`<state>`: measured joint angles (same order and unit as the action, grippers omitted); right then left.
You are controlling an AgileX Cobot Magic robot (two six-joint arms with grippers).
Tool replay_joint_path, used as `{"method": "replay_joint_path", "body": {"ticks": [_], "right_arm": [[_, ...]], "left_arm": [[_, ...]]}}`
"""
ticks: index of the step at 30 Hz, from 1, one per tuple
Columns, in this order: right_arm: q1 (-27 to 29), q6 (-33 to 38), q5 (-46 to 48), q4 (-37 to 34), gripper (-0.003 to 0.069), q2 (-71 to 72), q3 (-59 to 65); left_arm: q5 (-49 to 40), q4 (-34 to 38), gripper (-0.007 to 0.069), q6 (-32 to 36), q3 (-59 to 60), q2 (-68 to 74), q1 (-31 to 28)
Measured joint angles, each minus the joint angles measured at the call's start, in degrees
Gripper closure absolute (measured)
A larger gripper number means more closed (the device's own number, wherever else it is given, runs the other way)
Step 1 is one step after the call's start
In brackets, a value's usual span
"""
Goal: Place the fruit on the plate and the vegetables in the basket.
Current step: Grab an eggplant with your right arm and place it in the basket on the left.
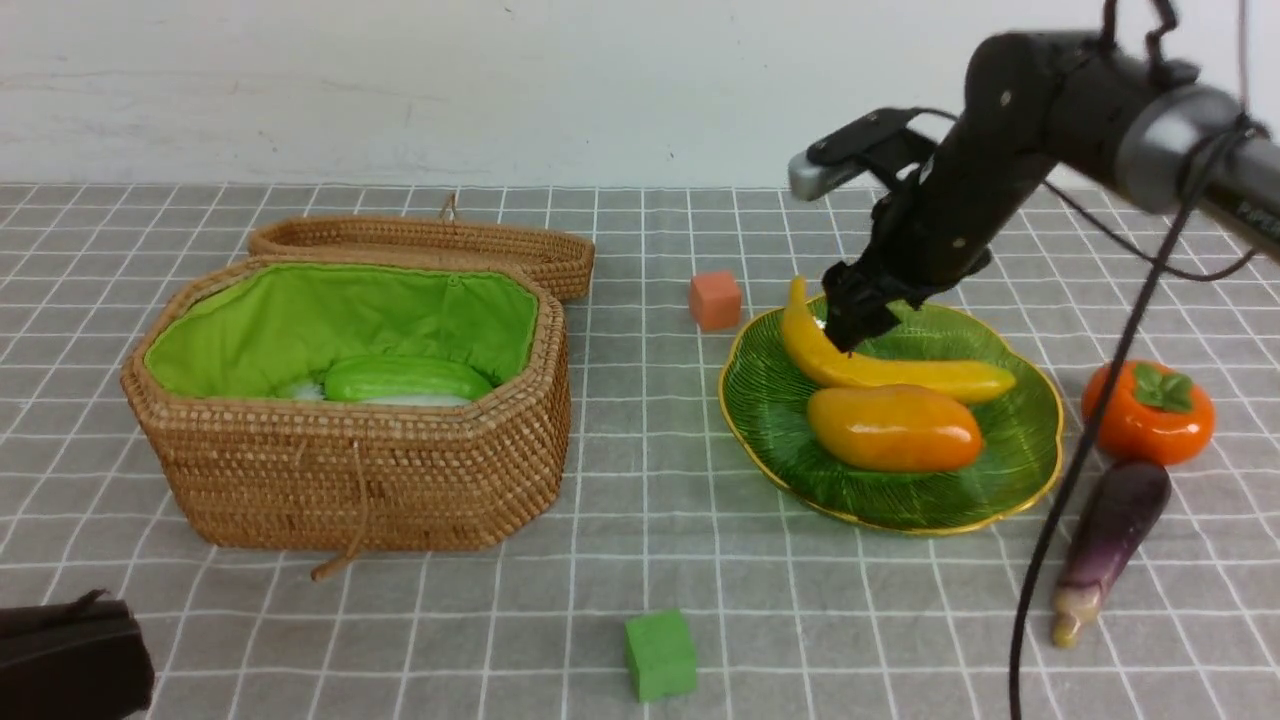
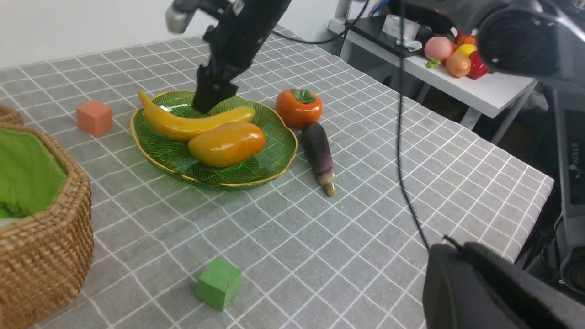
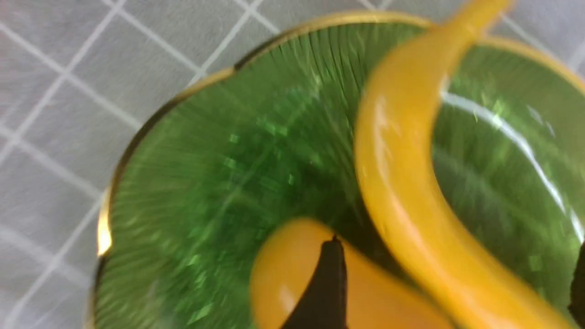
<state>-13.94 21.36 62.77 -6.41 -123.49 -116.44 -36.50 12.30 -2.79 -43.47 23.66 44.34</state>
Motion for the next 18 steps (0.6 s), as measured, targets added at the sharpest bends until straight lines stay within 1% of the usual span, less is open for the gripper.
{"method": "replay_joint_path", "body": {"ticks": [1, 2, 3, 4, 5, 6, 7, 8, 9, 10, 11, 12, 13, 14, 16, 18], "right_arm": [[0.1, -4.0, 3.8, 1.2, -0.0001, 2.2, 0.0], [0.1, -4.0, 3.8, 1.4, 0.0003, 2.5, 0.0], [0.2, -8.7, 6.6, 3.3, 0.005, 4.8, 0.0], [0.4, -11.0, 7.4, 4.0, 0.0088, 6.3, 0.3], [0.4, -11.5, 7.4, 4.0, 0.0088, 6.6, 0.4], [0.8, -14.0, 7.5, 4.6, 0.0149, 8.5, 1.9], [1.4, -16.4, 7.5, 4.7, 0.0196, 10.7, 3.7], [2.2, -18.8, 7.5, 4.8, 0.026, 13.0, 7.3], [2.4, -19.3, 7.5, 4.8, 0.0268, 13.4, 7.3], [3.8, -22.4, 7.5, 4.8, 0.0319, 16.3, 12.6], [5.7, -25.5, 7.5, 4.9, 0.0354, 19.3, 18.1], [6.3, -26.4, 7.5, 4.9, 0.0358, 19.7, 18.9], [7.7, -28.1, 7.6, 5.0, 0.037, 21.0, 23.0], [10.5, -31.9, 7.1, 4.8, 0.0372, 22.8, 28.4], [13.3, -35.5, 4.9, 3.5, 0.0356, 23.5, 34.8], [15.1, -37.1, 2.2, 2.2, 0.0336, 23.3, 38.1]], "left_arm": [[0.0, -0.6, 0.0638, 0.0, 0.0, 0.0, 0.0], [0.0, -0.6, 0.0638, 0.0, 0.0, 0.0, 0.0], [0.0, -1.4, 0.0638, 0.0, 0.0, 0.0, 0.0], [0.0, -1.7, 0.0638, 0.0, 0.0, 0.0, 0.0], [0.0, -1.7, 0.0638, 0.0, 0.0, 0.0, 0.0], [0.0, -2.2, 0.0638, 0.0, 0.0, 0.0, 0.0], [0.0, -2.4, 0.0638, 0.0, 0.0, 0.0, 0.0], [0.0, -2.5, 0.0638, 0.0, 0.0, 0.0, 0.0], [0.0, -2.5, 0.0638, 0.0, 0.0, 0.0, 0.0], [-0.1, -2.5, 0.0637, 0.0, 0.0, 0.0, 0.0], [-0.1, -2.6, 0.0637, 0.0, 0.0, 0.0, 0.0], [-0.1, -2.6, 0.0637, 0.0, 0.0, 0.0, 0.0], [-0.1, -2.6, 0.0637, 0.1, 0.0, 0.0, 0.0], [-0.2, -2.7, 0.0637, 0.9, 0.0, 0.0, 0.0], [-0.3, -2.8, 0.0637, 1.6, 0.0, 0.0, 0.0], [-0.4, -2.8, 0.0636, 2.3, 0.0, 0.0, 0.0]]}}
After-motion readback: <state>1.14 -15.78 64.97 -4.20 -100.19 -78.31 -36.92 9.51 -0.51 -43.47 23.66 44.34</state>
